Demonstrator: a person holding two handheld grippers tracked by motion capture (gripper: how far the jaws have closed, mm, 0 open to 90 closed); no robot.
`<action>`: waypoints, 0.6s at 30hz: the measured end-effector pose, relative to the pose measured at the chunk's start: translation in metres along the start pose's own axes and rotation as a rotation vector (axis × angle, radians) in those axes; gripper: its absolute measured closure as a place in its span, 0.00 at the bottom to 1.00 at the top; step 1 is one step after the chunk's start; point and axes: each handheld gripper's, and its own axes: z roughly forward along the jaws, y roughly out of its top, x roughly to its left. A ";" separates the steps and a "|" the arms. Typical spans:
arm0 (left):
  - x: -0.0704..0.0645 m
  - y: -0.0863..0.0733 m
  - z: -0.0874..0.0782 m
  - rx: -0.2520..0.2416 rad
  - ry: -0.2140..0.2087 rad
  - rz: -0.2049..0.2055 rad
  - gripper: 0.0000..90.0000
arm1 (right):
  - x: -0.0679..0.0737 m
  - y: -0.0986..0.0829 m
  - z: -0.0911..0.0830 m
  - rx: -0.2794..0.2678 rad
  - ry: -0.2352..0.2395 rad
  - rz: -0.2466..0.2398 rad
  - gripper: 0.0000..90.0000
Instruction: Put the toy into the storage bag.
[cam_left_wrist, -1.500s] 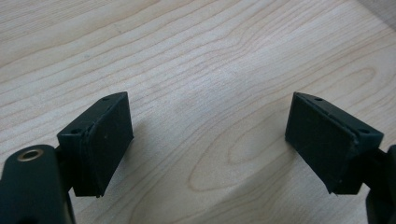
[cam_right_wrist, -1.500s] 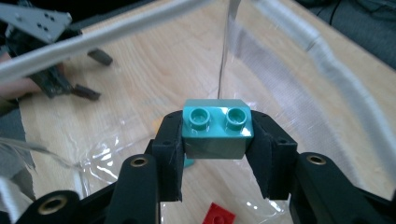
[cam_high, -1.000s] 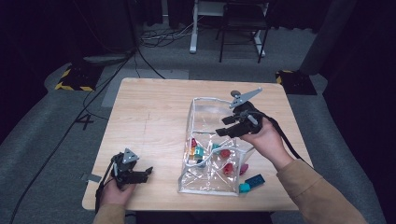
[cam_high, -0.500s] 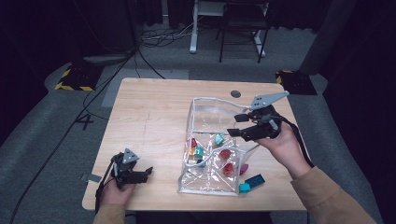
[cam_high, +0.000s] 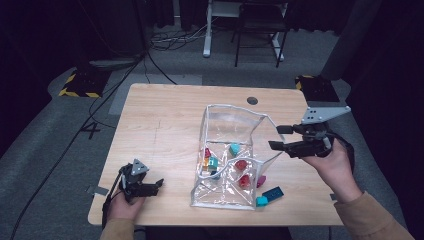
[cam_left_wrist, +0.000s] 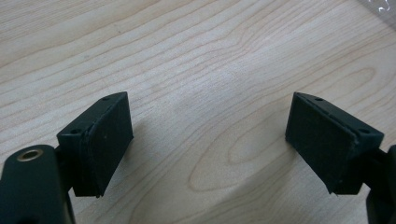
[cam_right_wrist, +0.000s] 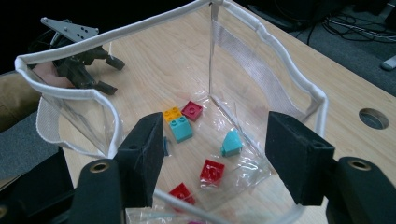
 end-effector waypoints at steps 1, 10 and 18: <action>0.000 0.000 0.000 0.003 -0.001 0.001 0.17 | 0.000 -0.002 -0.003 -0.002 -0.002 -0.001 0.42; 0.000 0.000 0.000 -0.001 0.001 0.001 0.17 | 0.003 -0.018 -0.027 -0.012 -0.034 0.006 0.42; 0.000 0.000 0.000 -0.001 0.002 0.001 0.17 | 0.001 -0.032 -0.042 -0.013 -0.066 0.032 0.41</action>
